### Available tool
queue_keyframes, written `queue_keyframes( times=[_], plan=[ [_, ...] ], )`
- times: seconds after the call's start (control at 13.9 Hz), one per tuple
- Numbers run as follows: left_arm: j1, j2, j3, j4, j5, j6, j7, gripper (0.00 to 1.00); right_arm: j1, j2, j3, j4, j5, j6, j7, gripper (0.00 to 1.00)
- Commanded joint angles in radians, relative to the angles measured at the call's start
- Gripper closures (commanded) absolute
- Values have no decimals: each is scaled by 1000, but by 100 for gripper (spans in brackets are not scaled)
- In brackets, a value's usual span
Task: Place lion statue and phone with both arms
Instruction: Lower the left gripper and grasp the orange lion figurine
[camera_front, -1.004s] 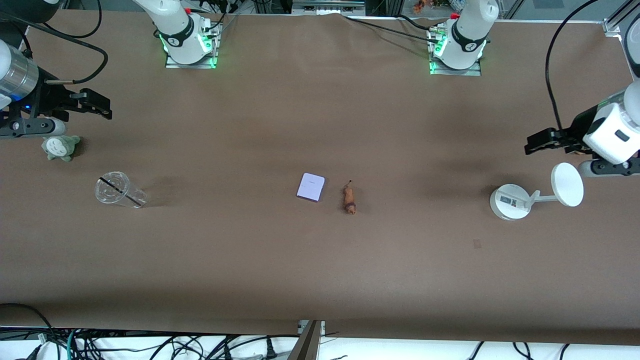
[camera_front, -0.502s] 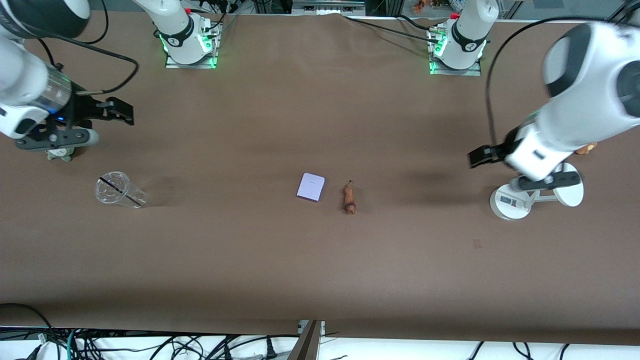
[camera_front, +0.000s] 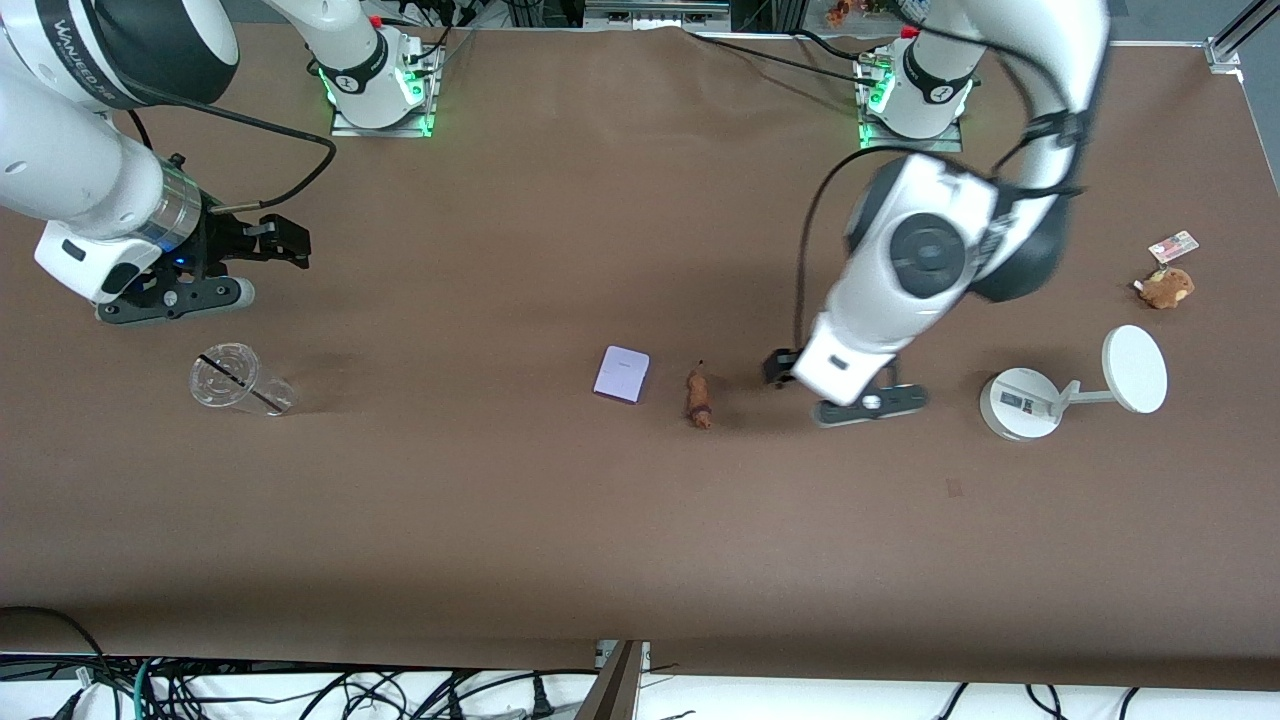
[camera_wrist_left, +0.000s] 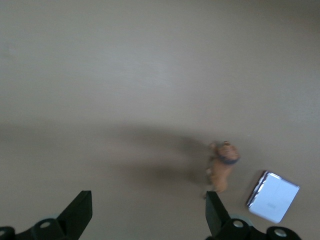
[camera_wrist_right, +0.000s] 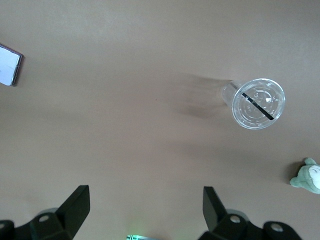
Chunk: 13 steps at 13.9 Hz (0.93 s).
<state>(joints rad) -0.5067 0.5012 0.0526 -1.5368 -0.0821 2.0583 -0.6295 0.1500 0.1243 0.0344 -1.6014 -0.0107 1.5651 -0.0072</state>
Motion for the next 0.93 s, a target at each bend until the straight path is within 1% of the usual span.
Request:
queue_keyframes(
  times=[0.0, 0.14, 0.36, 0.5, 0.72, 0.86],
  plan=[
    [-87, 97, 21, 35, 5, 81, -87, 0, -1, 0, -4, 14, 17, -5, 1, 0],
    [-114, 132, 21, 35, 5, 137, -128, 0, -1, 0, -4, 14, 17, -5, 1, 0],
    [-183, 171, 21, 33, 8, 166, -193, 0, -1, 0, -4, 14, 17, -3, 3, 0],
    [-211, 200, 24, 33, 13, 213, -219, 0, -1, 0, -4, 14, 17, -3, 3, 0],
    [-216, 232, 23, 33, 102, 243, -223, 0, -1, 0, -4, 14, 17, -2, 3, 0],
    [-214, 246, 26, 33, 111, 256, -222, 0, -1, 0, -4, 14, 17, -2, 1, 0]
  ],
)
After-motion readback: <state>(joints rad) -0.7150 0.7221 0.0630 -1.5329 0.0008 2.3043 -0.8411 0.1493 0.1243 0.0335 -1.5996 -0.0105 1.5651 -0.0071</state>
